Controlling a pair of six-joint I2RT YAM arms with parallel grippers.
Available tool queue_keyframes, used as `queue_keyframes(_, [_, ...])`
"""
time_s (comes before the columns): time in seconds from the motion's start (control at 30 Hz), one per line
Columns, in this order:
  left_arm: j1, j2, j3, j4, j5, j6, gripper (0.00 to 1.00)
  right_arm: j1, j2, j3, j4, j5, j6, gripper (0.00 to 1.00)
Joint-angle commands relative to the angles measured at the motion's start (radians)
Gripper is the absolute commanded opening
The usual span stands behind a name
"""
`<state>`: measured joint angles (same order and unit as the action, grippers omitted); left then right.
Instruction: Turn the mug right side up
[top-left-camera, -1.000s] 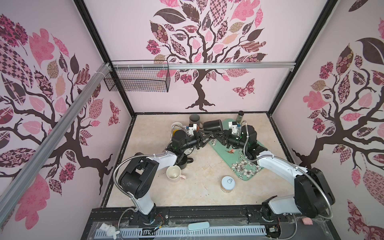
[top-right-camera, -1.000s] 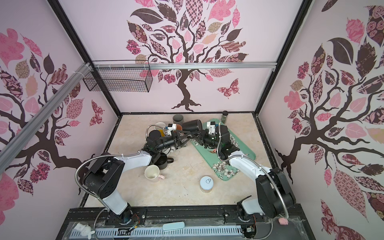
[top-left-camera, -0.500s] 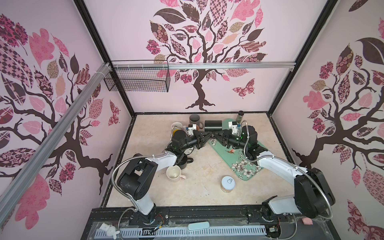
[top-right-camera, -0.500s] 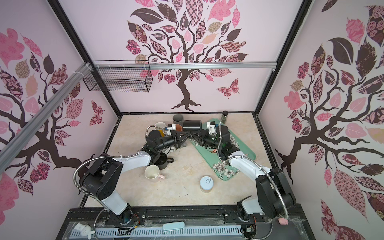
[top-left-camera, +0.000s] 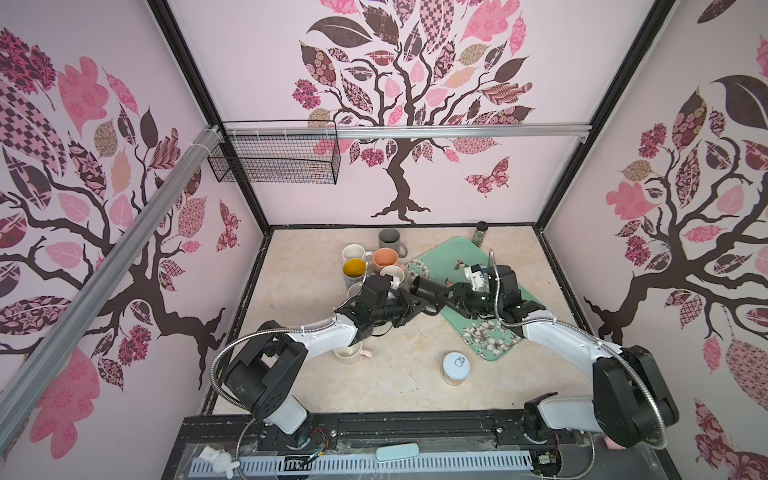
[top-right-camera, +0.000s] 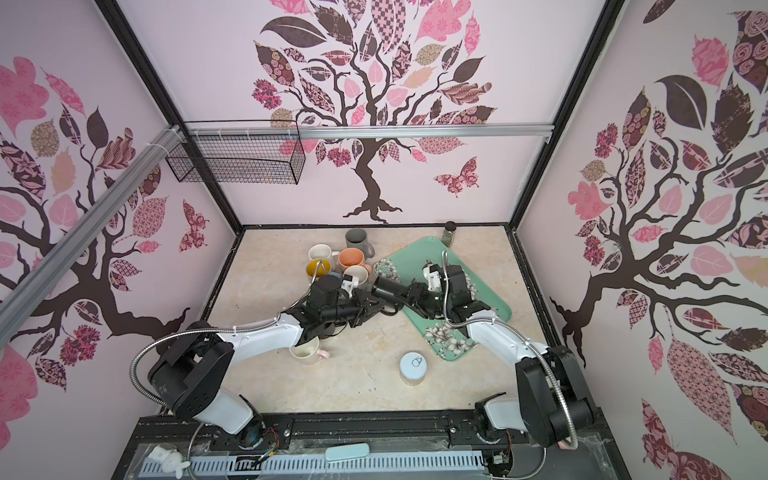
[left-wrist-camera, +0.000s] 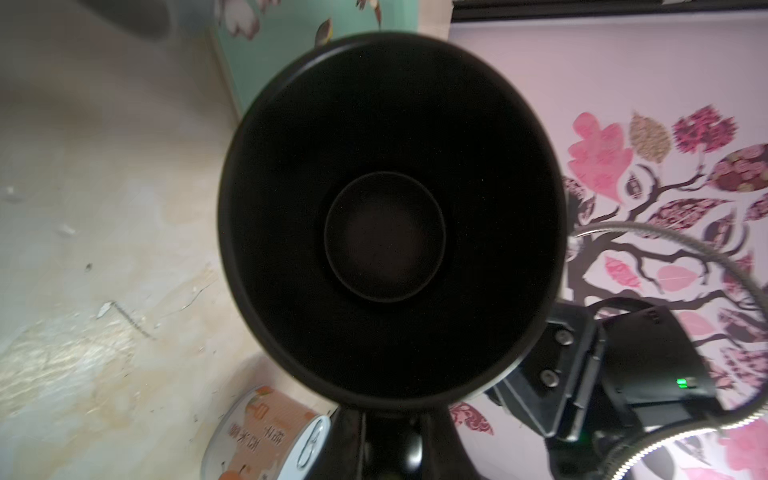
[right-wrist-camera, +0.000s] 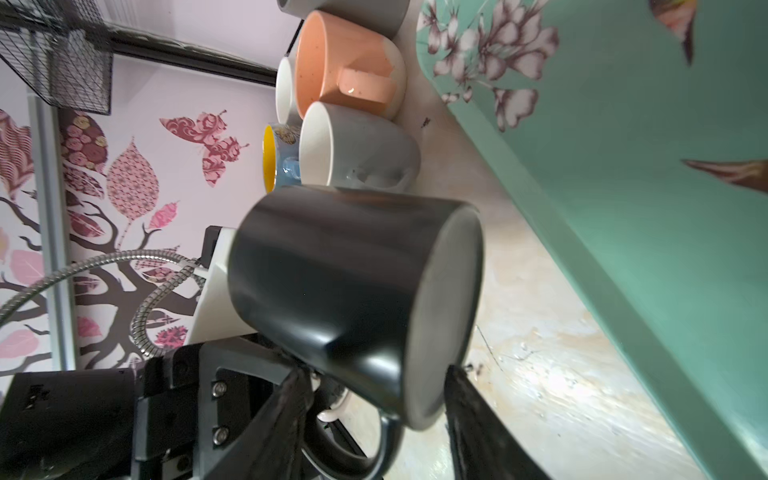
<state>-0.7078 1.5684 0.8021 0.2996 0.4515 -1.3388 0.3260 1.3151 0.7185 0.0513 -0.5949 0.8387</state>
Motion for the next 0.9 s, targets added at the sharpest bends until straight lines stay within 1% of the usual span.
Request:
queue_keyframes(0.0, [-0.058, -0.089, 0.049, -0.116, -0.126, 0.176, 0.0, -0.001, -0.088, 0.042, -0.151, 0.092, -0.148, 0.57])
queue_keyframes(0.1, [-0.119, -0.114, 0.118, -0.335, -0.279, 0.274, 0.0, -0.002, -0.138, 0.04, -0.196, 0.177, -0.205, 0.58])
queue_keyframes(0.17, [-0.167, -0.118, 0.175, -0.474, -0.41, 0.327, 0.0, -0.002, -0.163, 0.032, -0.212, 0.22, -0.228, 0.58])
queue_keyframes(0.27, [-0.221, -0.092, 0.249, -0.623, -0.574, 0.356, 0.0, -0.002, -0.186, 0.026, -0.24, 0.238, -0.254, 0.59])
queue_keyframes(0.33, [-0.24, -0.056, 0.295, -0.691, -0.651, 0.349, 0.0, -0.002, -0.202, 0.019, -0.254, 0.244, -0.262, 0.59])
queue_keyframes(0.5, [-0.286, 0.057, 0.428, -0.835, -0.795, 0.325, 0.0, -0.002, -0.248, 0.016, -0.297, 0.274, -0.289, 0.6])
queue_keyframes(0.6, [-0.296, 0.122, 0.494, -0.931, -0.833, 0.276, 0.0, -0.002, -0.271, 0.024, -0.323, 0.296, -0.307, 0.61])
queue_keyframes(0.7, [-0.301, 0.162, 0.523, -0.997, -0.877, 0.227, 0.0, -0.002, -0.285, 0.022, -0.331, 0.307, -0.315, 0.62])
queue_keyframes(0.87, [-0.303, 0.171, 0.513, -1.042, -0.97, 0.181, 0.0, -0.002, -0.289, 0.015, -0.334, 0.304, -0.314, 0.62])
